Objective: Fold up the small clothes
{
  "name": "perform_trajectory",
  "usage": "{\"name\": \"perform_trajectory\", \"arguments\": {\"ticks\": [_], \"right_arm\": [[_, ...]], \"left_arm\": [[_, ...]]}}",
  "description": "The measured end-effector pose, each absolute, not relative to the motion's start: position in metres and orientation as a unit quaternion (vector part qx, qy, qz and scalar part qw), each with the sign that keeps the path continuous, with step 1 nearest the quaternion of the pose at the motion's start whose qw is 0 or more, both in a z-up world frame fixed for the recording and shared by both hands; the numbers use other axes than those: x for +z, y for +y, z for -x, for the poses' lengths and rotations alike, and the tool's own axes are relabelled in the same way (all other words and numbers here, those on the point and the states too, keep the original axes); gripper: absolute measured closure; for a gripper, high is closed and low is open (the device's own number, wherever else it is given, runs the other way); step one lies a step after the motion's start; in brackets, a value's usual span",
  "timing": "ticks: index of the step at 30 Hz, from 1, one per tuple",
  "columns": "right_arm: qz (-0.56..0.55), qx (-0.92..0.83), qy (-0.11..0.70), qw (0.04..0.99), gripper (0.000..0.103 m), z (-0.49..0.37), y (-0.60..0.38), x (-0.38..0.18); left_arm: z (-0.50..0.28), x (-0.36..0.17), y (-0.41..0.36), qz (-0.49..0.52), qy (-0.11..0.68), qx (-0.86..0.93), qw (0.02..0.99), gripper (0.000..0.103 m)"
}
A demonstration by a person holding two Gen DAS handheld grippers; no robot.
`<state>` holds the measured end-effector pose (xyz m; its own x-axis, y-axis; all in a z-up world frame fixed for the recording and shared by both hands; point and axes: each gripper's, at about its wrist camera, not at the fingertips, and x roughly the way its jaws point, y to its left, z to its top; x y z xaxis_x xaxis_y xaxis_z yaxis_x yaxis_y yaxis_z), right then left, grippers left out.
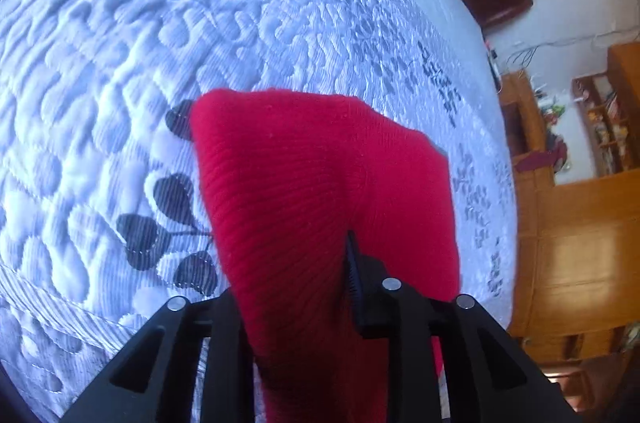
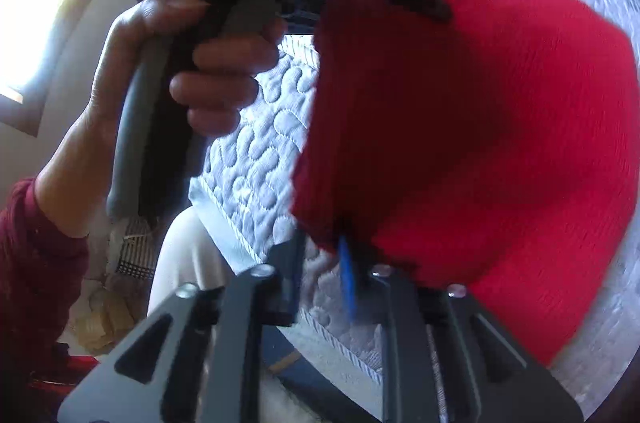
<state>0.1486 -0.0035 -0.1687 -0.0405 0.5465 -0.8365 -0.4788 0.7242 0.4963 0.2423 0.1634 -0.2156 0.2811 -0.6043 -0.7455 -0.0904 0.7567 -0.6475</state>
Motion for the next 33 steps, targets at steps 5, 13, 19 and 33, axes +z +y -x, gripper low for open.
{"name": "perform_trajectory", "arguments": {"ticks": [5,13,19,33], "right_arm": [[-0.032,0.321,0.602,0.731,0.063,-0.15,-0.068,-0.145],[-0.142,0.218,0.64,0.723,0.054,-0.157,-0.16,-0.166],[-0.162,0.22,0.662,0.698,0.054,-0.152,-0.14,-0.181],[-0.158,0.215,0.663,0.699,0.091,-0.14,-0.189,-0.183]], "left_arm": [[-0.223,-0.198,0.156,0.259,0.573,-0.181,0.756,0.062],[-0.16,-0.191,0.138,0.228,0.583,-0.188,0.757,0.053],[-0.133,-0.194,0.128,0.193,0.59,-0.173,0.765,0.053],[-0.119,-0.209,0.116,0.122,0.606,-0.158,0.77,0.058]]}}
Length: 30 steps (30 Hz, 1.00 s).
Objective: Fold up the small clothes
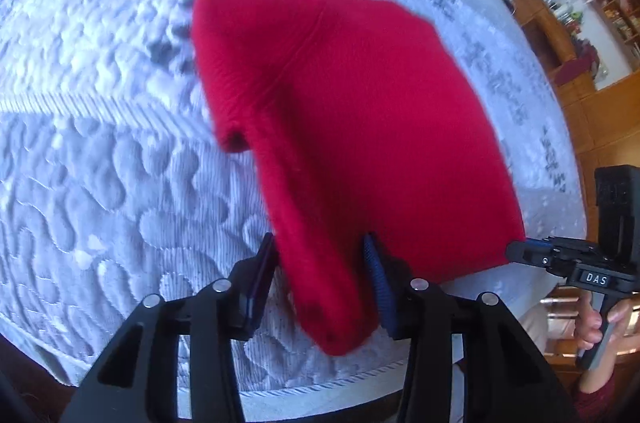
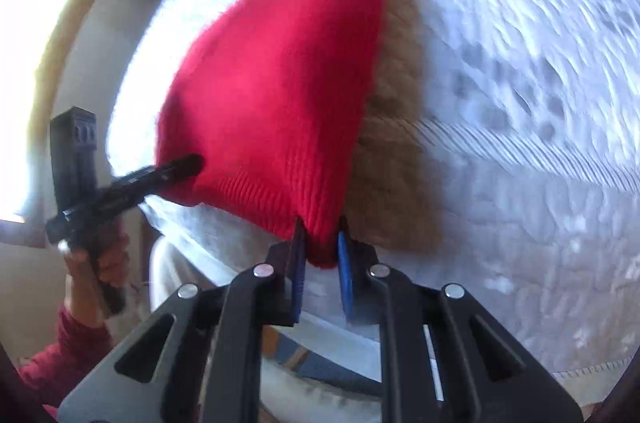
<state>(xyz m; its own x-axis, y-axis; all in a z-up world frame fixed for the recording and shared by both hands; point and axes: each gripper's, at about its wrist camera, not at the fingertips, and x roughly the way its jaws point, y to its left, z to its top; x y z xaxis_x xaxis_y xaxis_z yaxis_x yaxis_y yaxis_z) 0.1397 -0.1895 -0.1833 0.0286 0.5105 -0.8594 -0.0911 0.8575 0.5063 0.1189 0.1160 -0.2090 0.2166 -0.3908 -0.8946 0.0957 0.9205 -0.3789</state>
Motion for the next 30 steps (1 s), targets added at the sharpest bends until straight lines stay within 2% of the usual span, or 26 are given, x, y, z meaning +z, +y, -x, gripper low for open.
{"name": "perform_trajectory", "arguments": {"ticks": [3,6,10,12,13,15,17,19,22,24,27,28,30], "right_arm": [[-0.164,0.216,0.664,0.697,0.091,-0.135,-0.184,-0.199],[-0.164,0.225,0.658,0.7,0.088,-0.134,-0.181,-0.189],[-0.181,0.241,0.644,0.703,0.06,-0.134,-0.187,-0.169],[-0.189,0.24,0.644,0.701,0.058,-0.135,-0.189,-0.167],[-0.195,0.237,0.647,0.698,0.052,-0.135,-0.189,-0.169],[-0.199,0.222,0.656,0.693,0.052,-0.139,-0.19,-0.177],[-0.205,0.217,0.668,0.682,0.072,-0.143,-0.188,-0.189],[-0.171,0.202,0.681,0.683,0.076,-0.142,-0.183,-0.197],[-0.147,0.195,0.69,0.681,0.08,-0.141,-0.179,-0.204],[-0.14,0.204,0.684,0.687,0.079,-0.143,-0.178,-0.193],[-0.13,0.214,0.665,0.703,0.067,-0.154,-0.185,-0.167],[-0.131,0.212,0.657,0.711,0.056,-0.161,-0.188,-0.158],[-0.139,0.204,0.645,0.724,0.054,-0.188,-0.194,-0.143]], "left_arm": [[-0.114,-0.208,0.117,0.117,0.597,-0.157,0.778,0.056],[-0.11,-0.202,0.119,0.12,0.596,-0.155,0.779,0.057],[-0.101,-0.196,0.119,0.132,0.603,-0.162,0.77,0.048],[-0.097,-0.196,0.117,0.147,0.607,-0.171,0.762,0.047],[-0.095,-0.197,0.116,0.155,0.609,-0.175,0.758,0.045],[-0.094,-0.199,0.114,0.147,0.609,-0.172,0.76,0.046],[-0.094,-0.204,0.11,0.135,0.612,-0.168,0.761,0.048],[-0.093,-0.207,0.104,0.093,0.617,-0.163,0.764,0.055],[-0.094,-0.207,0.101,0.071,0.621,-0.17,0.762,0.055],[-0.097,-0.203,0.107,0.092,0.623,-0.17,0.758,0.056],[-0.1,-0.179,0.123,0.106,0.596,-0.159,0.78,0.055],[-0.105,-0.166,0.132,0.11,0.579,-0.155,0.793,0.048],[-0.121,-0.15,0.144,0.114,0.557,-0.14,0.81,0.043]]}}
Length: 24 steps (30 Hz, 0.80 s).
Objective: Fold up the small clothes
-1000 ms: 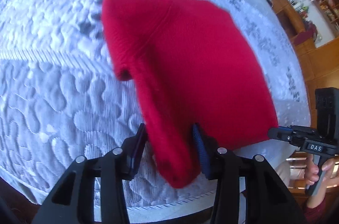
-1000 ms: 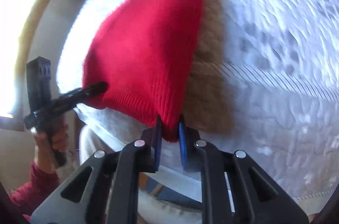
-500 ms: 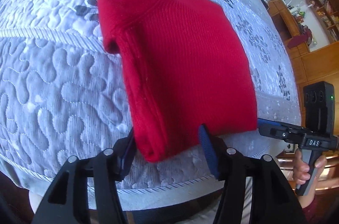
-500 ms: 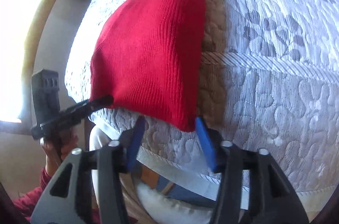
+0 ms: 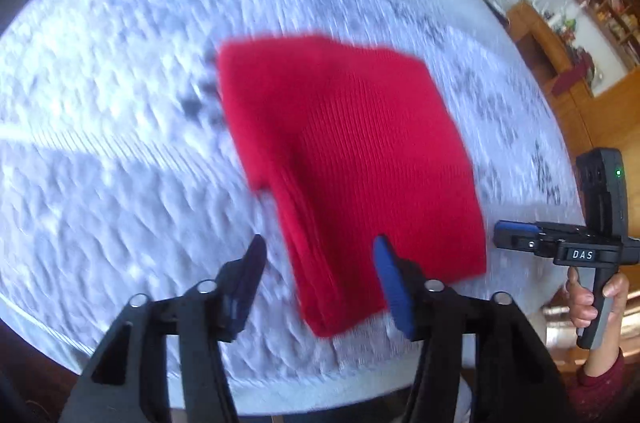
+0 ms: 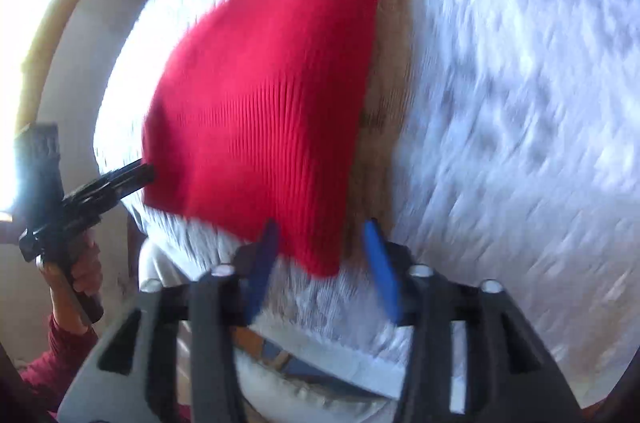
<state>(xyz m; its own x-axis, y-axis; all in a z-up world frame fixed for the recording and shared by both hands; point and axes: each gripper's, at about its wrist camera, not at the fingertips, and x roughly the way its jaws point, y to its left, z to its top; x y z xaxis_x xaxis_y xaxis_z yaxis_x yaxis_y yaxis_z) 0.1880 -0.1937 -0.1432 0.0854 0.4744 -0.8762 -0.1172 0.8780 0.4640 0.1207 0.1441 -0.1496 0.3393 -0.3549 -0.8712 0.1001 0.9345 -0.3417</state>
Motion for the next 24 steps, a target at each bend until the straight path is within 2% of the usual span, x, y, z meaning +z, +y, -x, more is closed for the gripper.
{"name": "perform_trajectory", "arguments": {"ticks": [3,8,12,13,14,16,19,24], "right_arm": [[-0.155,0.19,0.638,0.73,0.05,-0.242,-0.204,-0.136],[-0.154,0.162,0.65,0.726,0.039,-0.324,-0.2,-0.159],[-0.179,0.161,0.66,0.711,0.039,-0.357,-0.189,-0.193],[-0.18,0.163,0.663,0.708,0.045,-0.362,-0.19,-0.199],[-0.18,0.168,0.665,0.705,0.068,-0.368,-0.185,-0.203],[-0.18,0.184,0.667,0.699,0.097,-0.373,-0.183,-0.203],[-0.146,0.161,0.655,0.724,0.1,-0.371,-0.192,-0.194],[-0.188,0.162,0.66,0.709,0.098,-0.37,-0.208,-0.214]], "left_arm": [[-0.162,-0.142,0.156,0.114,0.552,-0.115,0.818,0.042],[-0.231,-0.167,0.165,0.114,0.58,-0.064,0.804,0.042],[-0.255,-0.19,0.162,0.144,0.595,-0.06,0.788,0.042],[-0.256,-0.193,0.16,0.146,0.597,-0.061,0.787,0.042],[-0.259,-0.196,0.157,0.148,0.597,-0.064,0.786,0.042],[-0.262,-0.197,0.151,0.149,0.595,-0.066,0.787,0.041],[-0.266,-0.199,0.147,0.153,0.593,-0.07,0.787,0.04],[-0.27,-0.204,0.141,0.153,0.589,-0.068,0.79,0.039]]}}
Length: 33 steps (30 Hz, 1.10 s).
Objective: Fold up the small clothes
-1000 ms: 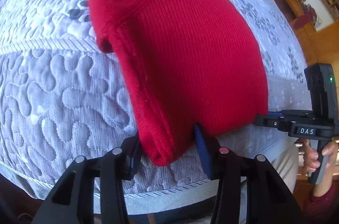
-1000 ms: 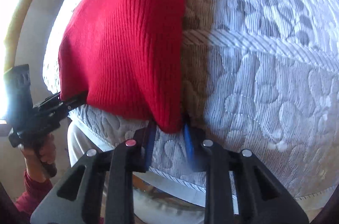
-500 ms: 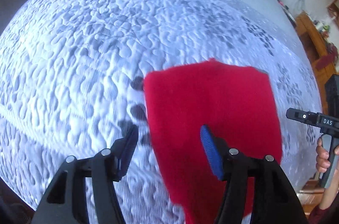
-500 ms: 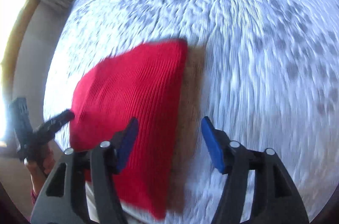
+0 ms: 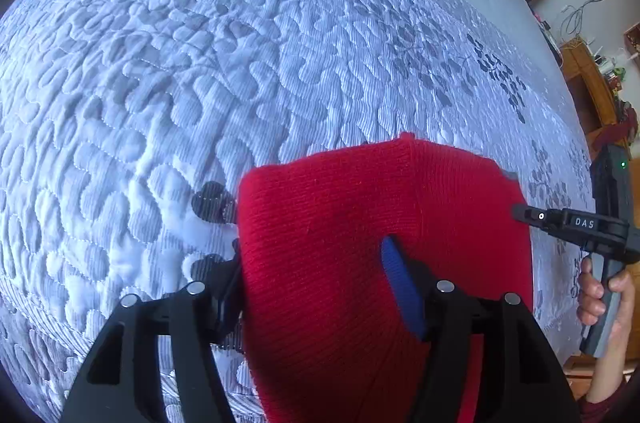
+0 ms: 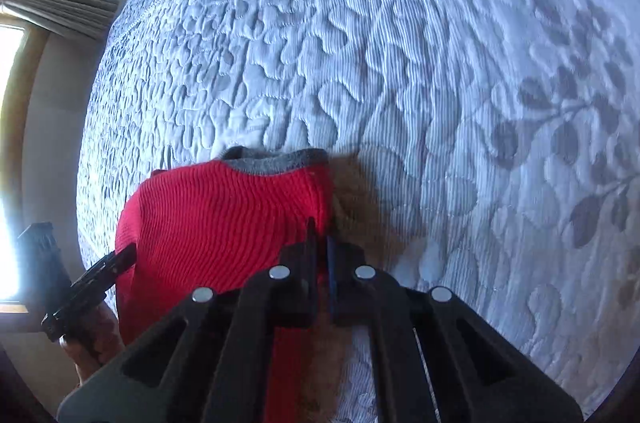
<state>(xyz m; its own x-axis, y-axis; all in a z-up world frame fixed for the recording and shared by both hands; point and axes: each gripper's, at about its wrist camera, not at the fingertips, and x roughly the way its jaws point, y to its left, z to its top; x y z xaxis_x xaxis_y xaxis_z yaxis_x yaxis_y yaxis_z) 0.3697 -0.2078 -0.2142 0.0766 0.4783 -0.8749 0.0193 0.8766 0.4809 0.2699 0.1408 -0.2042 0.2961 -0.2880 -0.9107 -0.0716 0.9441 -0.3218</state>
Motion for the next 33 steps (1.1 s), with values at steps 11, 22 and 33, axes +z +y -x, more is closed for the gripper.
{"name": "perform_trajectory", "arguments": {"ticks": [11,22,33], "right_arm": [[-0.165,0.207,0.635,0.725,0.041,-0.297,-0.201,-0.171],[-0.183,0.221,0.658,0.696,0.032,-0.276,-0.172,-0.197],[-0.163,0.228,0.655,0.702,0.04,-0.282,-0.156,-0.199]], "left_arm": [[-0.226,-0.19,0.167,0.198,0.583,-0.104,0.781,0.035],[-0.232,-0.211,0.148,0.205,0.586,-0.12,0.775,0.022],[-0.247,-0.222,0.129,0.248,0.603,-0.188,0.734,0.04]]}}
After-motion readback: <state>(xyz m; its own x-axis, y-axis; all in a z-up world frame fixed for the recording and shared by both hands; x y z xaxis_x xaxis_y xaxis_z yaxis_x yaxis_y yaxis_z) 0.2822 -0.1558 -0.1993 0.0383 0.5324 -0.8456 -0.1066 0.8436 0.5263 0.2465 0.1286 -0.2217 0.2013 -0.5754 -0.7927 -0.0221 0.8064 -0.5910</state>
